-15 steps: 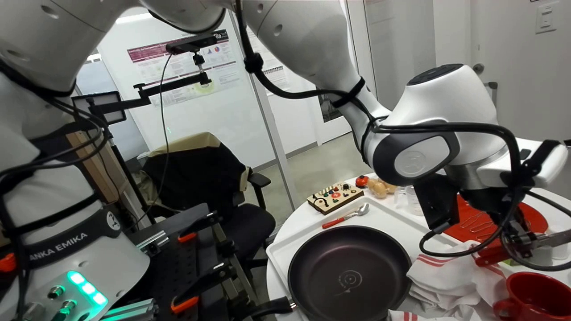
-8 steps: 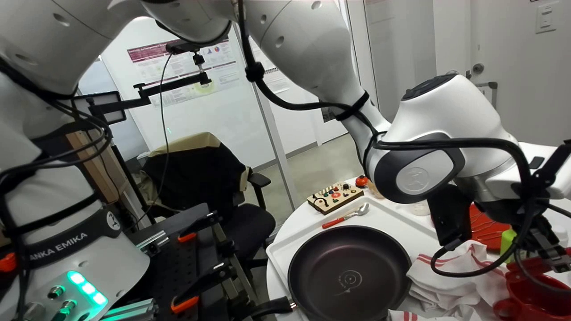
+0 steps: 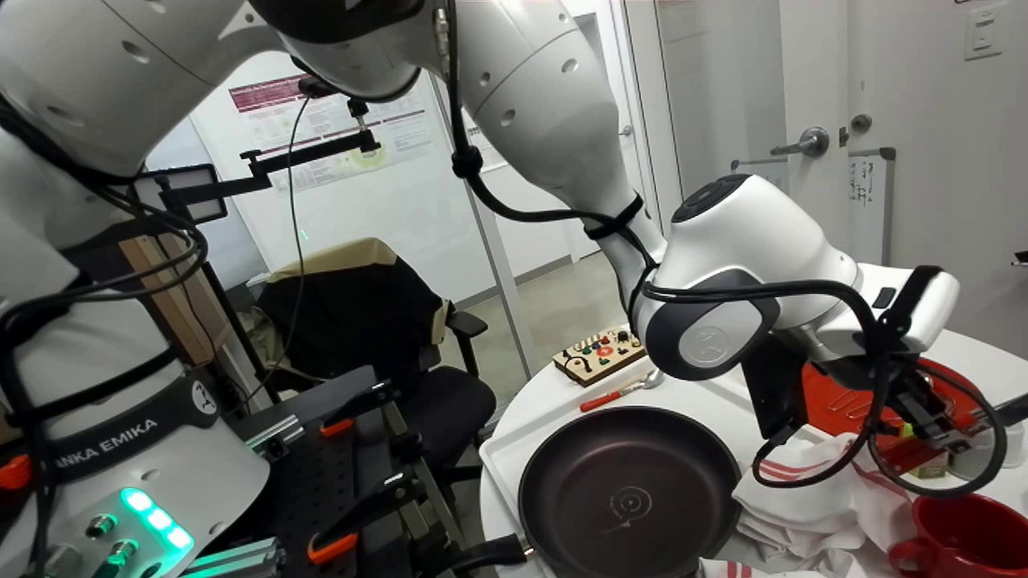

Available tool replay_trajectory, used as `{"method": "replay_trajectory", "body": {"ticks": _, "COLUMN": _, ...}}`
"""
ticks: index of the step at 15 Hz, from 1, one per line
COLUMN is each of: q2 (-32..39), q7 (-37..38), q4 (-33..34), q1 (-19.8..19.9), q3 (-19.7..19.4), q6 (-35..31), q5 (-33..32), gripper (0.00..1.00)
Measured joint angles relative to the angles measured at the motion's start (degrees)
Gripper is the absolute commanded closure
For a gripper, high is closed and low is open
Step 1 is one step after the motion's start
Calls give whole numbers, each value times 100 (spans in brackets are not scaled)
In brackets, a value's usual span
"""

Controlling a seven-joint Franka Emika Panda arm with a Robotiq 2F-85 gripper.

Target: Put the fork and knife in the red cup and move it to the right

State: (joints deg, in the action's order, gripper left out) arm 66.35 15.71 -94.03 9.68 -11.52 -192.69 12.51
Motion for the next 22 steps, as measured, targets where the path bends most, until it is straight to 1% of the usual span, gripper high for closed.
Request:
{"method": "replay_trajectory", "body": {"ticks": 5, "q2": 129, "q7": 0, "q4": 208, "q1": 19, "q3": 50, "q6": -48, "q5": 156, "gripper": 96}}
{"method": "replay_trajectory", "body": {"ticks": 12, "q2": 209, "q7": 0, "q4": 503, "q1": 177, "q3": -36, "q6": -59, "q5": 398, "gripper": 96}}
{"method": "replay_trajectory", "body": {"ticks": 22, "q2": 989, "q7": 18, "q4": 1379, "q1": 111, "q3": -343, "q6": 47, "q5": 824, "gripper": 96}}
